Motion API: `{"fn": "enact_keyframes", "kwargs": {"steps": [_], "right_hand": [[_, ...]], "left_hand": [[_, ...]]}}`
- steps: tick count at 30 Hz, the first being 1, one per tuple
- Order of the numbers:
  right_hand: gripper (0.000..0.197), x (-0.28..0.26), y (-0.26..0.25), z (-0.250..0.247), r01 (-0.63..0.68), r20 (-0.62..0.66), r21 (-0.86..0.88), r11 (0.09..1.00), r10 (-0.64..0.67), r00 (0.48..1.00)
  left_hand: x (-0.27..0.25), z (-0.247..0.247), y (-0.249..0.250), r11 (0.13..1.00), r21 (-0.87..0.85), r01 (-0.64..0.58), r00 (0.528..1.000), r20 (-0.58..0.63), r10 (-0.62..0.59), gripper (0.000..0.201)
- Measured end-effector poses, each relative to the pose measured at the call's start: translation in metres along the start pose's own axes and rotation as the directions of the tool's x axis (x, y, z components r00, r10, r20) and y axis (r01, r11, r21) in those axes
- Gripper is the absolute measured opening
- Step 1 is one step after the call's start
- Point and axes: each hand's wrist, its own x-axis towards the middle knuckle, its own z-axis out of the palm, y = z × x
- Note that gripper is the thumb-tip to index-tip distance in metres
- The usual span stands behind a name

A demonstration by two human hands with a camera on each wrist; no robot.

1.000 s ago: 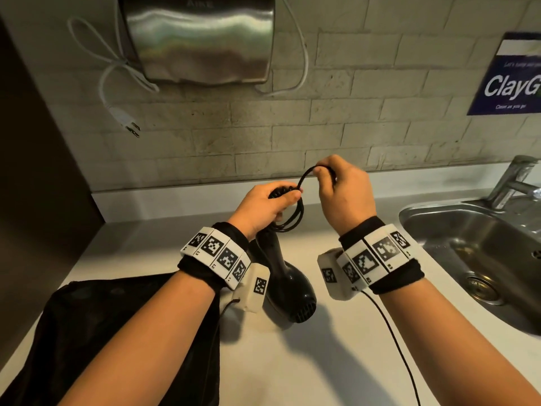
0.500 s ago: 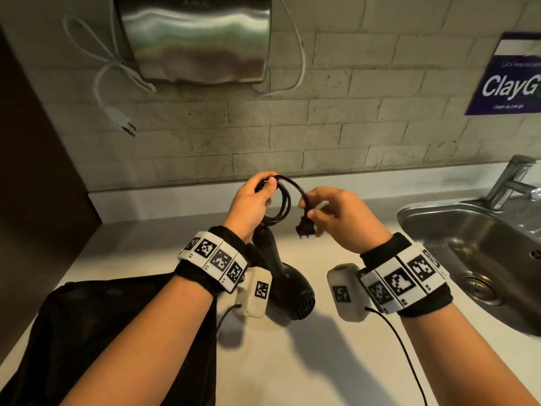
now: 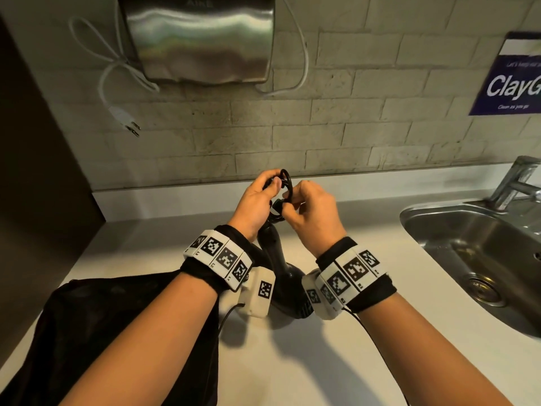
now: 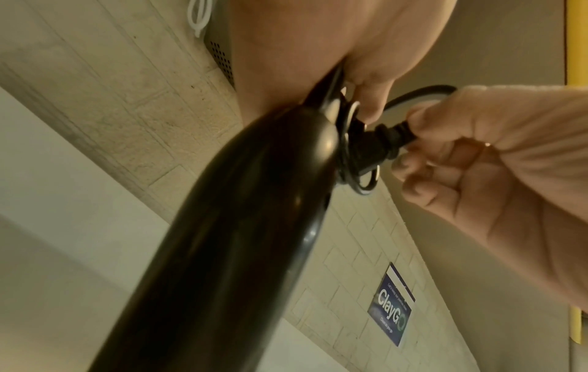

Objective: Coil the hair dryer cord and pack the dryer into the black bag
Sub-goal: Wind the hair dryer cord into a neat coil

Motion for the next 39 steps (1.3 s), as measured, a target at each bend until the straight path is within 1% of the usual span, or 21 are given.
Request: {"fn": "enact_keyframes", "kwargs": {"steps": [3, 5, 8, 9, 11, 13, 14, 16, 17, 19, 21, 23, 26, 28, 30, 31, 32, 34, 35, 37, 39], "right_hand": [[0.004, -0.002, 0.002, 0.006, 0.017, -0.035, 0.020, 1.000, -0.017, 0.999], [0.003, -0.002, 0.006, 0.009, 0.013, -0.066, 0.046, 0.999, -0.010, 0.998], [0.006, -0.001, 0.013, 0.013, 0.022, -0.036, -0.019, 1.000, -0.022, 0.999], [0.008, 0.000, 0.016, 0.014, 0.006, -0.040, -0.040, 0.999, -0.008, 0.999], [0.014, 0.002, 0.021, 0.016, -0.061, -0.092, -0.036, 0.997, 0.057, 0.994], [0.021, 0.004, 0.023, 0.015, -0.106, -0.150, 0.033, 0.994, 0.110, 0.983], [0.024, 0.005, 0.023, 0.014, -0.108, -0.143, 0.072, 0.992, 0.117, 0.983], [0.039, 0.008, 0.024, 0.016, -0.080, -0.063, 0.085, 0.993, 0.085, 0.994], [0.046, 0.009, 0.025, 0.018, -0.056, -0.008, 0.079, 0.995, 0.056, 0.998], [0.049, 0.010, 0.026, 0.022, -0.023, 0.076, 0.120, 0.992, 0.014, 0.997], [0.049, 0.010, 0.028, 0.022, -0.037, 0.126, 0.204, 0.978, 0.011, 0.992], [0.046, 0.008, 0.030, 0.020, -0.059, 0.151, 0.237, 0.970, 0.023, 0.988], [0.047, 0.003, 0.035, 0.014, -0.075, 0.199, 0.247, 0.966, 0.025, 0.980], [0.047, 0.000, 0.039, 0.009, -0.105, 0.269, 0.229, 0.968, 0.040, 0.962], [0.048, -0.003, 0.044, 0.004, -0.141, 0.356, 0.184, 0.973, 0.068, 0.932], [0.045, -0.004, 0.047, 0.001, -0.146, 0.390, 0.157, 0.977, 0.075, 0.918], [0.038, -0.005, 0.049, -0.001, -0.145, 0.414, 0.127, 0.981, 0.080, 0.907], [0.014, -0.004, 0.052, -0.003, -0.156, 0.425, 0.063, 0.986, 0.115, 0.898], [0.010, -0.003, 0.052, -0.003, -0.152, 0.416, 0.031, 0.988, 0.126, 0.901], [0.015, 0.001, 0.052, -0.003, -0.138, 0.372, -0.021, 0.990, 0.136, 0.918], [0.019, 0.007, 0.052, -0.006, -0.120, 0.305, -0.111, 0.987, 0.148, 0.941]], "left_hand": [[0.000, 0.001, 0.000, 1.000, -0.023, -0.005, 1.000, 0.013, 0.005, 0.019], [-0.001, 0.000, 0.000, 1.000, -0.006, -0.006, 1.000, 0.017, 0.006, 0.019], [-0.003, 0.000, 0.002, 1.000, 0.011, -0.017, 0.999, 0.035, 0.017, 0.020], [-0.004, 0.000, 0.003, 0.999, 0.021, -0.024, 0.999, 0.041, 0.024, 0.022], [-0.005, -0.001, 0.003, 0.998, 0.044, -0.043, 0.998, 0.049, 0.041, 0.027], [-0.006, -0.002, 0.003, 0.999, 0.024, -0.044, 0.998, 0.054, 0.043, 0.031], [-0.007, -0.003, 0.003, 0.999, 0.011, -0.039, 0.998, 0.056, 0.039, 0.032], [-0.007, -0.002, 0.004, 0.999, 0.012, -0.032, 0.998, 0.060, 0.031, 0.033], [-0.008, -0.002, 0.004, 0.999, 0.012, -0.034, 0.997, 0.069, 0.033, 0.028], [-0.008, -0.001, 0.005, 0.999, 0.013, -0.038, 0.996, 0.076, 0.037, 0.016], [-0.007, 0.000, 0.004, 0.999, -0.006, -0.038, 0.997, 0.067, 0.038, 0.008], [-0.006, -0.001, 0.003, 0.999, -0.029, -0.021, 0.999, 0.038, 0.022, 0.013], [-0.004, -0.002, 0.000, 0.997, -0.077, 0.014, 1.000, -0.001, -0.014, 0.012], [-0.003, -0.004, -0.003, 0.994, -0.104, 0.027, 1.000, -0.010, -0.029, 0.016], [-0.002, -0.007, -0.005, 0.995, -0.100, 0.030, 1.000, -0.001, -0.030, 0.015], [-0.002, -0.007, -0.004, 0.996, -0.088, 0.029, 1.000, 0.008, -0.028, 0.014], [-0.002, -0.008, -0.004, 0.997, -0.070, 0.026, 1.000, 0.016, -0.025, 0.014], [-0.002, -0.008, -0.004, 0.999, -0.048, 0.018, 1.000, 0.026, -0.016, 0.017], [-0.002, -0.008, -0.003, 0.999, -0.042, 0.016, 0.999, 0.031, -0.014, 0.018], [-0.003, -0.008, -0.001, 1.000, -0.022, 0.013, 0.999, 0.049, -0.011, 0.020], [-0.005, -0.008, 0.000, 1.000, 0.019, 0.011, 0.997, 0.082, -0.013, 0.021]]}}
